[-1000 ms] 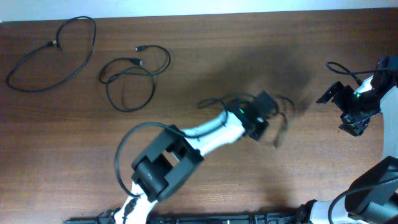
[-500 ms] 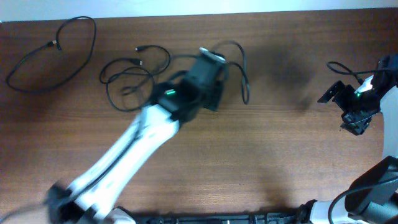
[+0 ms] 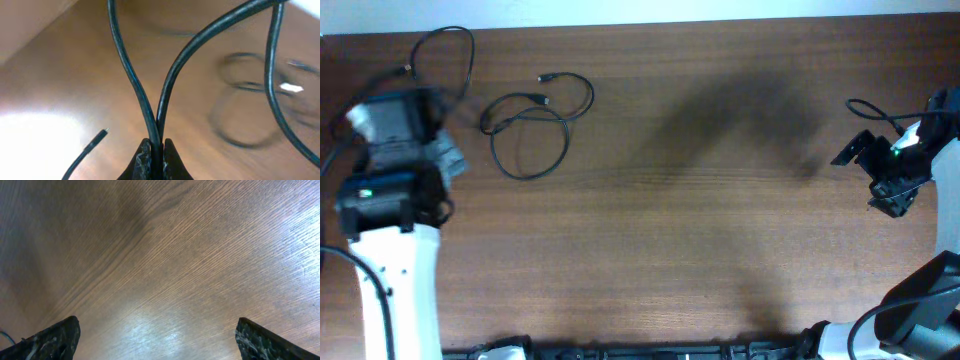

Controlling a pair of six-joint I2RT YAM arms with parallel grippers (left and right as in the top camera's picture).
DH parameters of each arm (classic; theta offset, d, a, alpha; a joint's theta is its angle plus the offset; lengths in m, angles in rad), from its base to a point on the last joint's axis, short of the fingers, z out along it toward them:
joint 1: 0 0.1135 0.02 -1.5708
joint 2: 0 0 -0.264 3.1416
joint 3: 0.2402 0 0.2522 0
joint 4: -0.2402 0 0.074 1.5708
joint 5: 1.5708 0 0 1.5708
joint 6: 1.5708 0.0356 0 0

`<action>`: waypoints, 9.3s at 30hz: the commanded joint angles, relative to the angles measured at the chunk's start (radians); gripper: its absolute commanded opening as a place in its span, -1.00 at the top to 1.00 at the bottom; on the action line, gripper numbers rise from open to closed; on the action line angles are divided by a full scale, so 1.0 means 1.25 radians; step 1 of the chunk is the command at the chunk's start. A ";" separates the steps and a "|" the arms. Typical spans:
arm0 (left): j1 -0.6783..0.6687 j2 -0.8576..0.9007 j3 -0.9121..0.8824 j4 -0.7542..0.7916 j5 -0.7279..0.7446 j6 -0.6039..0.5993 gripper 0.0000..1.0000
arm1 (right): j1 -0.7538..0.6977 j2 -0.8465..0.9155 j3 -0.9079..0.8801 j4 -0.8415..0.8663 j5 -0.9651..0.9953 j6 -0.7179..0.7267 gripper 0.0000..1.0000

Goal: Untangle cables

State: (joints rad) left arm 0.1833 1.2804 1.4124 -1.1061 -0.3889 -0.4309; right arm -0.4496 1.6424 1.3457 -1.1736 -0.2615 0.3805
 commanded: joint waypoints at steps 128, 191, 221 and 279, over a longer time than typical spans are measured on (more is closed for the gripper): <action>-0.077 -0.662 -0.311 -0.018 0.457 0.146 -0.97 | 0.427 -1.058 0.062 -0.185 0.240 -0.193 -0.97; -0.077 -0.662 -0.311 -0.362 0.457 0.146 -0.97 | 0.331 -1.311 -1.063 0.945 0.216 -0.194 -0.97; -0.077 -0.662 -0.311 -0.362 0.457 0.146 -0.98 | 0.322 -1.311 -1.072 0.873 0.212 -0.283 -0.97; -0.115 -1.020 -0.339 -0.175 0.436 0.116 -0.97 | 0.322 -1.311 -1.072 0.874 0.213 -0.316 -0.97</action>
State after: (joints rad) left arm 0.0441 0.0097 1.0168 -1.3956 0.1780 -0.2771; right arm -0.0406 0.0139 0.0124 -0.0757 0.0097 -0.0074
